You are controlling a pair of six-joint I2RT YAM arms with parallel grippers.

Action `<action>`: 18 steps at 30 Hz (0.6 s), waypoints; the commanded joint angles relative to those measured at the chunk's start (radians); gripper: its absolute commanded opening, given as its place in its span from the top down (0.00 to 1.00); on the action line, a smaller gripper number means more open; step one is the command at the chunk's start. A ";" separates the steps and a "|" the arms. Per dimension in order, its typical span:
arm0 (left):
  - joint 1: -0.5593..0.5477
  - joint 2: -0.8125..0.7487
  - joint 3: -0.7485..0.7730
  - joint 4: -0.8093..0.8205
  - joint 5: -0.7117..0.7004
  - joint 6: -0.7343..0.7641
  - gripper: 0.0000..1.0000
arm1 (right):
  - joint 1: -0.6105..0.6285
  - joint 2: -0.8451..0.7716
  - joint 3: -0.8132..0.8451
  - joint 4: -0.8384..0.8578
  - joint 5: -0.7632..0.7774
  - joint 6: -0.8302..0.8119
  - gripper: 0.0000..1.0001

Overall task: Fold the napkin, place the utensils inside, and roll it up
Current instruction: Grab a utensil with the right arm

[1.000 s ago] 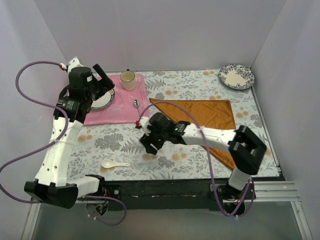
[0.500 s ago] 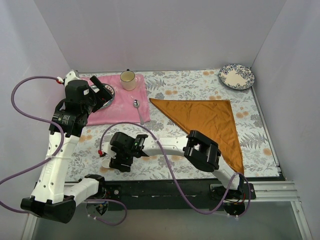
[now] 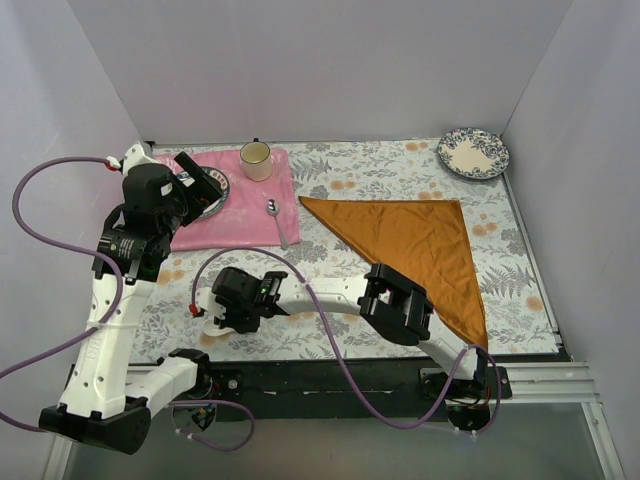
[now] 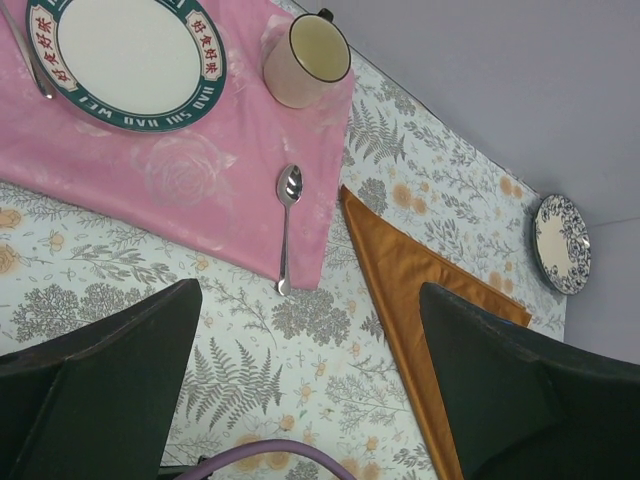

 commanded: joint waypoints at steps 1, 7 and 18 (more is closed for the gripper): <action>0.004 -0.007 0.037 0.022 -0.049 0.014 0.09 | 0.006 -0.040 -0.055 0.022 0.044 0.004 0.94; 0.004 0.036 0.079 0.036 -0.129 0.006 0.06 | -0.012 -0.217 -0.231 0.161 0.145 0.011 0.99; 0.004 0.127 -0.009 0.175 0.056 0.015 0.08 | -0.379 -0.761 -0.689 0.068 0.172 0.014 0.99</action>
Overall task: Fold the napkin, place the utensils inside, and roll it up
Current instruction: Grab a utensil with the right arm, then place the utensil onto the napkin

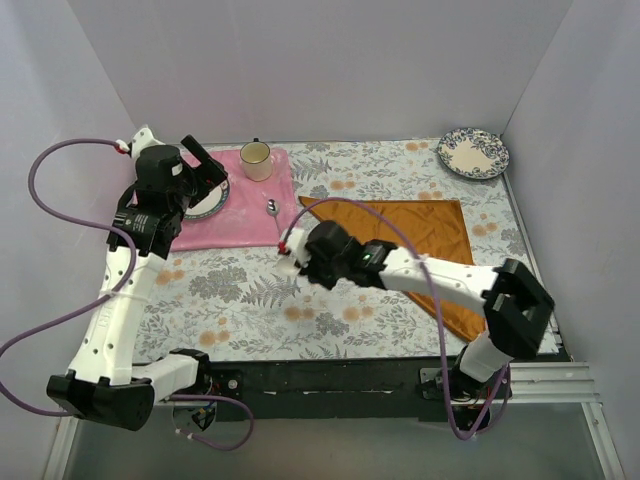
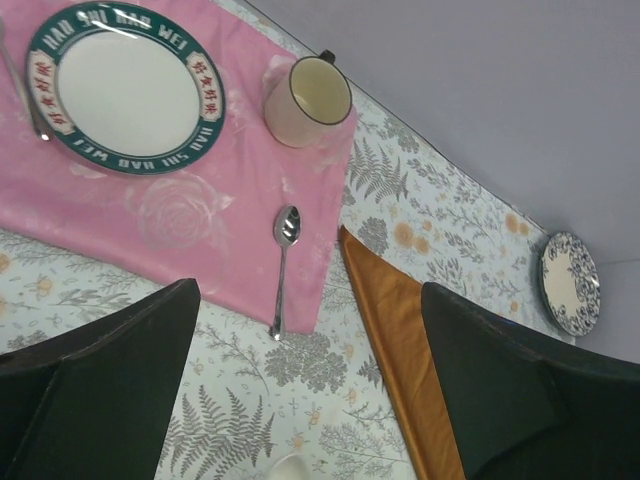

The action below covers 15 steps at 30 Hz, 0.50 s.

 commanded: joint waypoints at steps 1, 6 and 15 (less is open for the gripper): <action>0.003 0.021 -0.065 0.095 0.150 0.005 0.09 | -0.215 -0.180 -0.120 -0.073 0.037 -0.018 0.99; 0.003 0.090 -0.128 0.199 0.375 0.006 0.11 | -0.493 -0.283 -0.223 -0.125 0.017 -0.080 0.99; -0.023 0.222 -0.189 0.316 0.646 -0.008 0.10 | -0.628 -0.266 -0.352 -0.085 -0.015 -0.126 0.99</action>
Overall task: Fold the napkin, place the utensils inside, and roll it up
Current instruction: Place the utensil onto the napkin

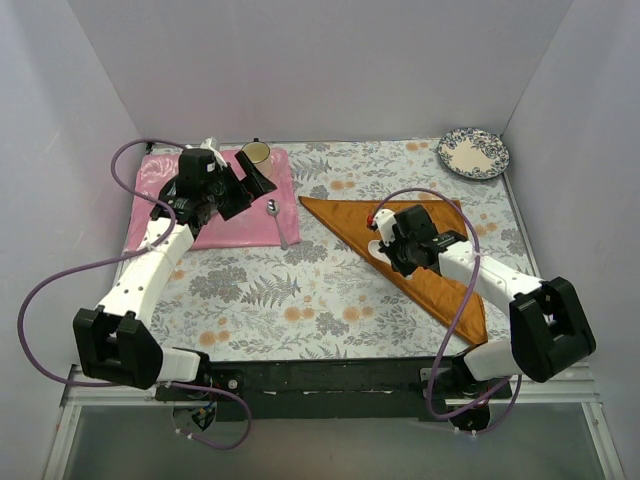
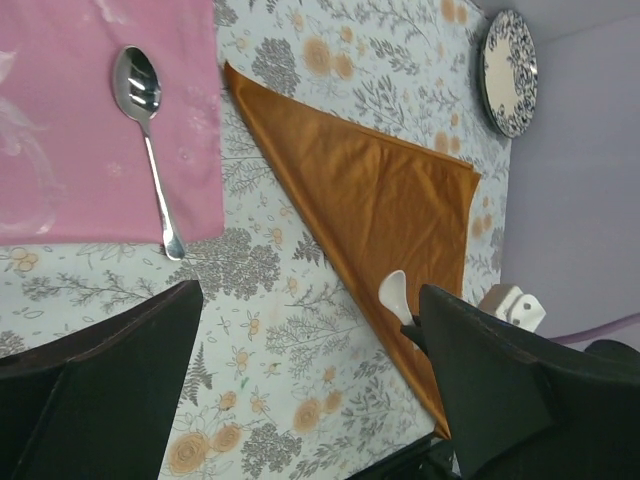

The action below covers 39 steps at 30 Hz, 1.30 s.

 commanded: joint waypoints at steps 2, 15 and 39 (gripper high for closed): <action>-0.024 0.043 0.003 0.072 0.133 0.014 0.10 | -0.034 0.024 -0.030 0.032 -0.037 -0.049 0.99; -0.064 0.097 -0.008 0.105 0.154 0.002 0.11 | -0.076 0.117 -0.001 0.041 -0.043 -0.052 0.99; -0.125 0.141 -0.020 0.124 0.179 0.005 0.11 | -0.085 0.172 0.028 0.046 0.008 -0.092 0.92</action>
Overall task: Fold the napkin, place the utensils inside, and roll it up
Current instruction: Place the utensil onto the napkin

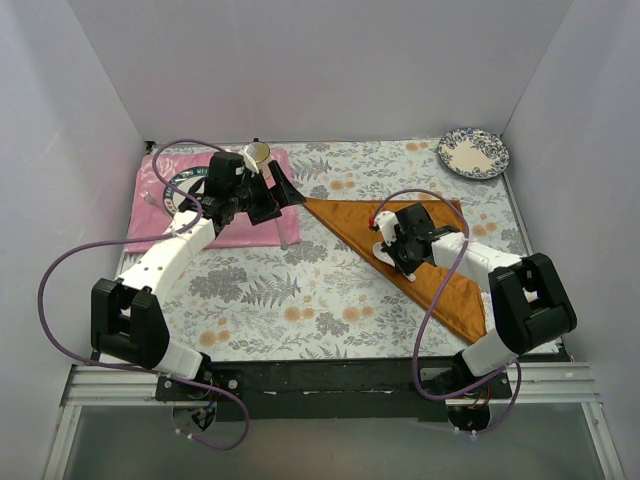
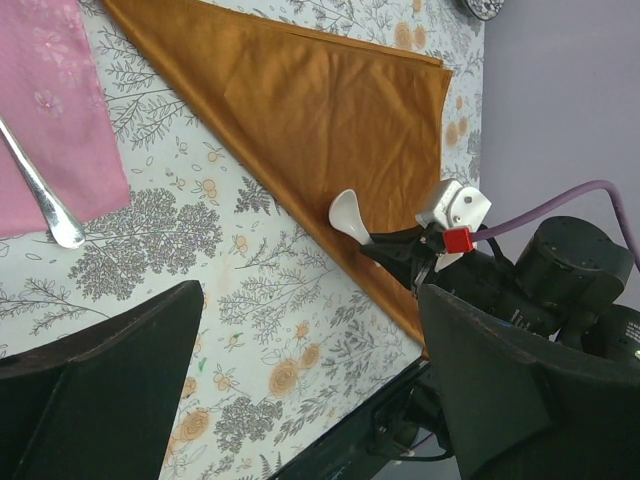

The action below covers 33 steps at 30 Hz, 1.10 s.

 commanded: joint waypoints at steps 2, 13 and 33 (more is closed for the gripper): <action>-0.015 0.005 -0.002 0.010 0.009 0.009 0.11 | -0.004 0.022 0.027 -0.007 0.041 -0.025 0.90; -0.062 0.198 0.025 0.071 -0.008 -0.027 0.24 | 0.003 0.004 0.072 -0.035 0.119 0.044 0.59; -0.070 0.575 0.222 0.161 -0.218 -0.078 0.57 | 0.006 -0.197 0.073 -0.002 0.064 0.171 0.50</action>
